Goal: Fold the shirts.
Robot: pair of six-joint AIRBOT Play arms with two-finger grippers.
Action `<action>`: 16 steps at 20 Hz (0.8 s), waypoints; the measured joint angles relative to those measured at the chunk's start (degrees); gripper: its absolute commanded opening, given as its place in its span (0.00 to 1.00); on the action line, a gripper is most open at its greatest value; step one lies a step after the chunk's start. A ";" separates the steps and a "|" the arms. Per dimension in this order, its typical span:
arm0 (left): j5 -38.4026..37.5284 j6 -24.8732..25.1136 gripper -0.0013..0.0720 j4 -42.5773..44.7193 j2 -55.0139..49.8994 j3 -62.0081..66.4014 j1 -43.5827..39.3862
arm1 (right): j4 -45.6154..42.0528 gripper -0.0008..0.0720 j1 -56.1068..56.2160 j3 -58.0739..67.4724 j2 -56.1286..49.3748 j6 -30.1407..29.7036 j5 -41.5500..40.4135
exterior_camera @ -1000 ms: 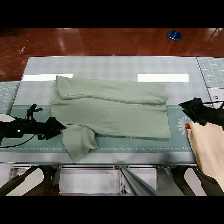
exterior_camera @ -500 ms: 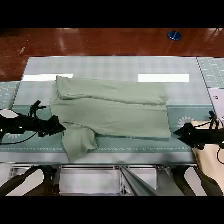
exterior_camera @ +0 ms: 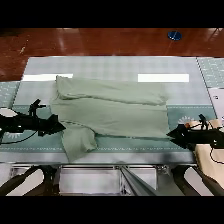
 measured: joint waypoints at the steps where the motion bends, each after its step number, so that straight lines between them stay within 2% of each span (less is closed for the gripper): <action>1: 0.00 0.00 0.05 0.02 0.00 0.00 0.00 | 2.43 0.46 0.07 -0.04 -1.53 -1.07 -1.20; 2: 0.00 0.00 0.05 0.02 0.00 0.00 0.00 | 4.55 0.45 0.07 -0.07 -2.99 -2.32 -2.36; 4: 0.00 0.00 0.05 0.02 0.00 0.02 0.00 | 8.94 0.32 0.07 -0.11 -5.64 -5.16 -3.74; 6: -0.02 0.00 0.05 0.02 -0.02 0.61 0.00 | 11.91 0.04 0.07 -0.04 -7.65 -8.00 -4.90; 11: -0.57 0.00 0.05 -0.07 -0.04 6.34 0.00 | 15.89 0.03 0.07 2.12 -9.53 -14.82 -1.62; 16: -1.88 -0.48 0.05 -1.05 -0.24 14.67 -0.31 | 16.35 0.03 1.66 11.15 -10.03 -15.61 3.08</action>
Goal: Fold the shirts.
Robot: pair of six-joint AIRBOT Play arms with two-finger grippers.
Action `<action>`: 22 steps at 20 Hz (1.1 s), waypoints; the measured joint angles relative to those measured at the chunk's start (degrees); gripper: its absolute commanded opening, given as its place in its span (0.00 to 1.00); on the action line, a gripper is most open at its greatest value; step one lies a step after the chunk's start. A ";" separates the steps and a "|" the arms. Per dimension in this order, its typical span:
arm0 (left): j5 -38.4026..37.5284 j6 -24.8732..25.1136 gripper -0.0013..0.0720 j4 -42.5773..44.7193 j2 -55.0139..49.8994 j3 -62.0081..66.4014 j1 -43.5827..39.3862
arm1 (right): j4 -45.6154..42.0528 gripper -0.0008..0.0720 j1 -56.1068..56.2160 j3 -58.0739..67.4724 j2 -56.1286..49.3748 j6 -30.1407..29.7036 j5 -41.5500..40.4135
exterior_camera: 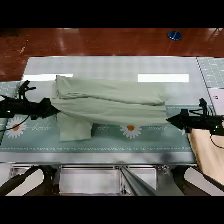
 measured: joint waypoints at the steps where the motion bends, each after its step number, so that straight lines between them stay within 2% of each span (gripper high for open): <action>1: -0.07 -0.35 0.05 -0.17 -0.48 1.70 -0.26 | 0.15 0.04 1.31 2.16 -0.26 0.28 -0.02; 7: -0.50 -2.34 0.05 -1.62 -12.11 16.90 -1.99 | -0.13 0.04 9.01 18.29 -8.09 5.55 -3.41; 12: -3.54 -6.51 0.05 -3.02 -27.93 37.97 -4.04 | -0.35 0.04 12.24 29.27 -16.92 8.37 -4.61; 16: -9.46 -9.51 0.05 -3.19 -40.35 54.03 -5.33 | -0.33 0.04 13.57 34.51 -22.88 9.38 -5.73; 20: -12.00 -11.82 0.08 -3.30 -49.20 62.97 -6.19 | -0.31 0.04 14.05 36.37 -26.84 10.03 -8.74; 21: -11.63 -12.02 0.27 -3.37 -50.58 64.00 -6.32 | -0.20 0.25 14.12 36.59 -27.61 10.19 -9.73; 22: -10.47 -12.28 0.63 -3.30 -51.52 64.70 -6.47 | -0.07 0.55 14.16 36.74 -28.17 10.21 -10.60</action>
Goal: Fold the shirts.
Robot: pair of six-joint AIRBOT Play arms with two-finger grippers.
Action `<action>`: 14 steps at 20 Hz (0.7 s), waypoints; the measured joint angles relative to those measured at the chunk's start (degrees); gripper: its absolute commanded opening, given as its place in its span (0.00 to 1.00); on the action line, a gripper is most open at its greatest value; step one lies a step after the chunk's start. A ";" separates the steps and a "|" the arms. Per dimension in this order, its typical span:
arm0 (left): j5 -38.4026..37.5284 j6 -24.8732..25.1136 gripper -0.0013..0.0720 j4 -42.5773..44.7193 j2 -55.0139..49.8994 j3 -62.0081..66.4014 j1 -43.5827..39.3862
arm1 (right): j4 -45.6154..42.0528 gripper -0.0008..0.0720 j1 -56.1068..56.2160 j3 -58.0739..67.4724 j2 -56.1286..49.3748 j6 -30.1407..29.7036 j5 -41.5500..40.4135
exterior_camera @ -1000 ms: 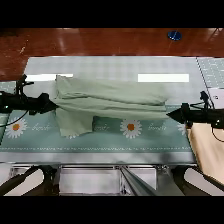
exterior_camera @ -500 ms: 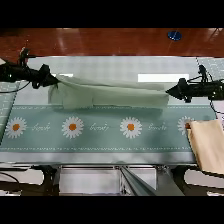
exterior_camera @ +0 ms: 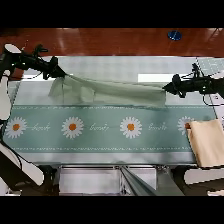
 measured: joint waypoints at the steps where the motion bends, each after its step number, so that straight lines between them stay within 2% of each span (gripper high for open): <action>1: 1.09 -0.09 0.71 -0.02 -0.68 0.55 -0.22 | 0.20 0.58 0.00 0.09 -0.48 -0.02 -1.29; 4: 1.60 -0.11 0.71 0.07 -1.86 3.45 -0.20 | 0.81 0.58 -0.61 1.46 -0.98 -0.28 -2.27; 7: -1.20 -0.83 0.71 2.58 -0.98 7.76 2.71 | -0.17 0.58 -3.89 3.82 0.74 -0.26 0.37; 9: -3.17 -1.20 0.71 5.09 2.93 7.28 5.90 | -4.70 0.58 -6.38 4.44 3.19 1.40 1.84; 11: -2.51 -0.33 0.71 6.73 8.87 2.89 8.37 | -11.19 0.58 -7.93 3.52 5.46 5.18 1.75; 14: 4.81 2.38 0.71 7.89 22.49 -12.15 9.60 | -15.21 0.58 -8.17 -0.57 6.56 8.87 -0.17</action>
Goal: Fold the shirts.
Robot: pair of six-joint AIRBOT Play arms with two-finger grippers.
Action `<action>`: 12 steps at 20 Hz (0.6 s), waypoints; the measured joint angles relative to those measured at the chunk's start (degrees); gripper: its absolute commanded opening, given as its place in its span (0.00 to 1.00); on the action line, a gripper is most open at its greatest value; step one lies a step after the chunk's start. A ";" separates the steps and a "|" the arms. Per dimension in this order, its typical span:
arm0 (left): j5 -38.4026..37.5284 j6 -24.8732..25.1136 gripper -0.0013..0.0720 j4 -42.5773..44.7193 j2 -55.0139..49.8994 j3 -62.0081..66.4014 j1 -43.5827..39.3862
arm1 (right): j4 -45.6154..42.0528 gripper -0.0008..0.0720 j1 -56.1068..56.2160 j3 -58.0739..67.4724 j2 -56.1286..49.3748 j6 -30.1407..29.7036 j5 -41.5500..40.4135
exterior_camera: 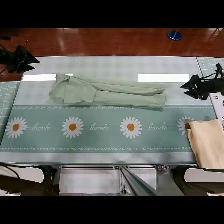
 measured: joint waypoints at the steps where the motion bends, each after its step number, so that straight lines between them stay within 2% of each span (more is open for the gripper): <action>1: 4.31 0.94 0.71 0.00 5.40 -6.82 -0.44 | 0.42 0.58 0.42 -1.14 -0.37 0.11 -0.90; 5: 17.27 3.28 0.71 -0.76 22.47 -29.62 -4.70 | 6.60 0.59 3.87 -3.41 -3.72 -2.49 -2.29; 10: 21.35 4.22 0.71 -0.92 29.81 -39.82 -10.51 | 12.61 0.57 8.96 -4.07 -8.31 -4.24 -2.86; 11: 21.68 4.22 0.71 -0.94 30.25 -40.50 -11.47 | 12.83 0.46 9.97 -4.09 -8.94 -4.39 -2.49; 12: 21.92 4.24 0.71 -0.94 30.53 -41.03 -12.37 | 12.90 0.18 10.88 -4.13 -9.42 -4.70 -2.73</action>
